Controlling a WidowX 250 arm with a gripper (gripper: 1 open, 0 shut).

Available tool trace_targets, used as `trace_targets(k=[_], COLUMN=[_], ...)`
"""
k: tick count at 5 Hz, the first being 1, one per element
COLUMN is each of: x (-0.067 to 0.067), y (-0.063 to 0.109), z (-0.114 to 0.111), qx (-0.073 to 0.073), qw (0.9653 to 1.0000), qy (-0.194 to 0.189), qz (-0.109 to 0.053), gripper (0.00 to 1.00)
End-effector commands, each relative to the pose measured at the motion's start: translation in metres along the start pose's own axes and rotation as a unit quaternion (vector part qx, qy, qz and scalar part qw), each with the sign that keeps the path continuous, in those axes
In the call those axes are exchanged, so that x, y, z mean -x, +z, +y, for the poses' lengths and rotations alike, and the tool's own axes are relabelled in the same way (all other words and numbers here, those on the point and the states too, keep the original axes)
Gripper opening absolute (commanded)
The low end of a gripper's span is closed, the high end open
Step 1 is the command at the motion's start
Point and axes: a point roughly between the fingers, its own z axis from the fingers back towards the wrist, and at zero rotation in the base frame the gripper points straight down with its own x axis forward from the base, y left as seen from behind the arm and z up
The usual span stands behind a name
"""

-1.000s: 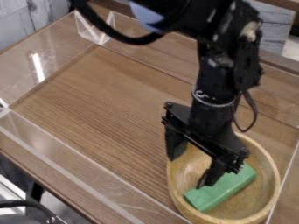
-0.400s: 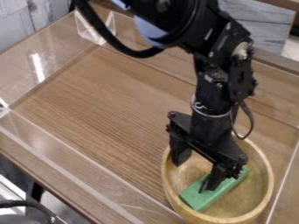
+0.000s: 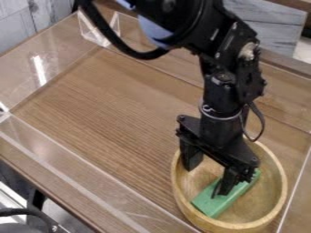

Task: Remove the green block from inside the brown bowl and put it on the table

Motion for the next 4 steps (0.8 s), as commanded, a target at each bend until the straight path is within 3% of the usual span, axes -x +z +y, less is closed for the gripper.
trace_targets(k=[1, 2, 4], x=[-0.003, -0.002, 0.01], y=[-0.01, -0.011, -0.002], z=[0.005, 0.005, 0.01], qx=[0.0, 0.003, 0.013], qw=[1.0, 1.0, 0.9987], qy=[0.005, 0.007, 0.021], qz=[-0.001, 0.006, 0.044], gripper=[0.0, 0.0, 0.0])
